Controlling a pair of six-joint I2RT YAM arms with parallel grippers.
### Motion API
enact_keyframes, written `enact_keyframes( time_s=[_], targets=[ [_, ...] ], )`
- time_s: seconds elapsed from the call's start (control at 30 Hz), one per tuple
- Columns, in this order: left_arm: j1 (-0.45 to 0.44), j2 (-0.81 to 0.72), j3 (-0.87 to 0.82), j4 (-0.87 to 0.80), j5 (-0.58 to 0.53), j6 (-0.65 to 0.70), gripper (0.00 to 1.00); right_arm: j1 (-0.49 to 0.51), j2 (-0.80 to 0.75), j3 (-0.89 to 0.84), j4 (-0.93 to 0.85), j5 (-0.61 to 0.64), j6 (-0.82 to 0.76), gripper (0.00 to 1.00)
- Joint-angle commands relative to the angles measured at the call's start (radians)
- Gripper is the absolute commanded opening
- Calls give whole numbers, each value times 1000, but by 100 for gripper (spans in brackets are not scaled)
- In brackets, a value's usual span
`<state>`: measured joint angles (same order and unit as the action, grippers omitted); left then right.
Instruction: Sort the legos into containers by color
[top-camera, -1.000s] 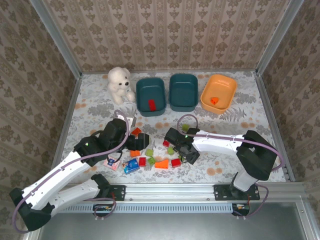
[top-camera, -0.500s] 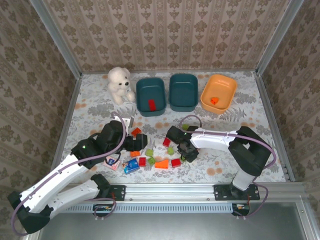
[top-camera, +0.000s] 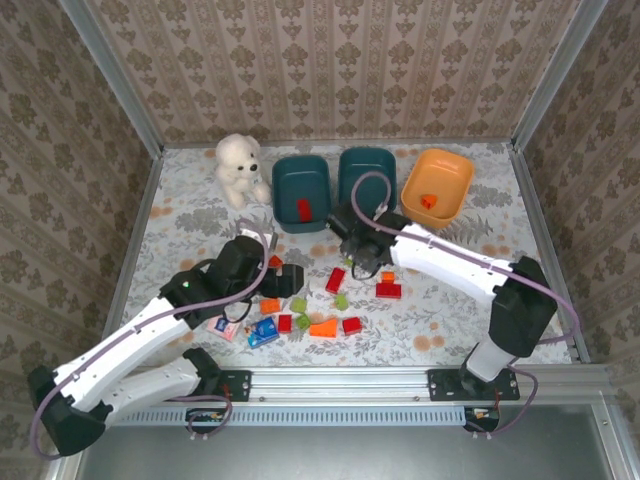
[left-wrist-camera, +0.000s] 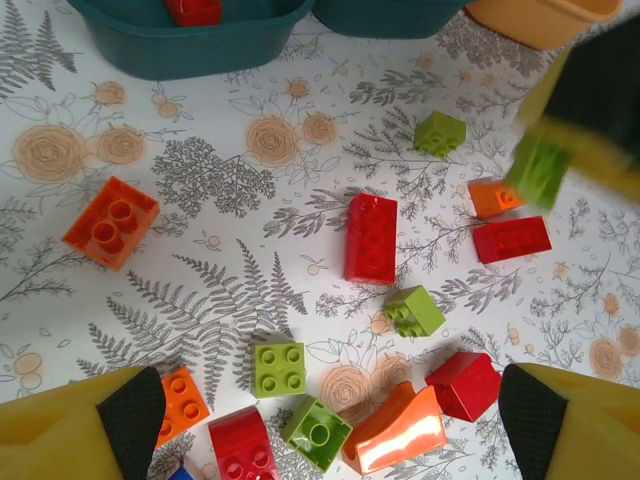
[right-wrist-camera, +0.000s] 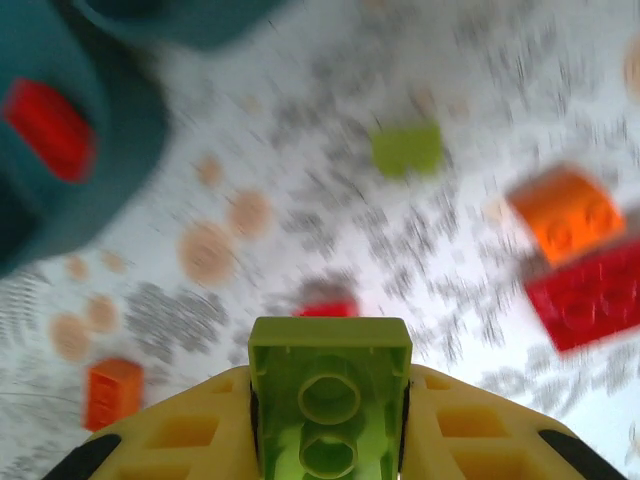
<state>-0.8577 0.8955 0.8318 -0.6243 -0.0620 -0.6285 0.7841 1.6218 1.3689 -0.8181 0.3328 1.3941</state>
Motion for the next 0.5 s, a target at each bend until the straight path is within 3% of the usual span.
enact_keyframes(
  time_s=[0.0,0.23,0.47],
  targets=[
    [1,50,36,59,31,-4,91,-87,30,70,10,101,-281,26],
    [105,130,86,93,95,-20,91,-274,318,341,150,-56,-570,26],
    [174,148,132,80,92,-21,91,-384,658,706,74,-153,-644,28]
  ],
)
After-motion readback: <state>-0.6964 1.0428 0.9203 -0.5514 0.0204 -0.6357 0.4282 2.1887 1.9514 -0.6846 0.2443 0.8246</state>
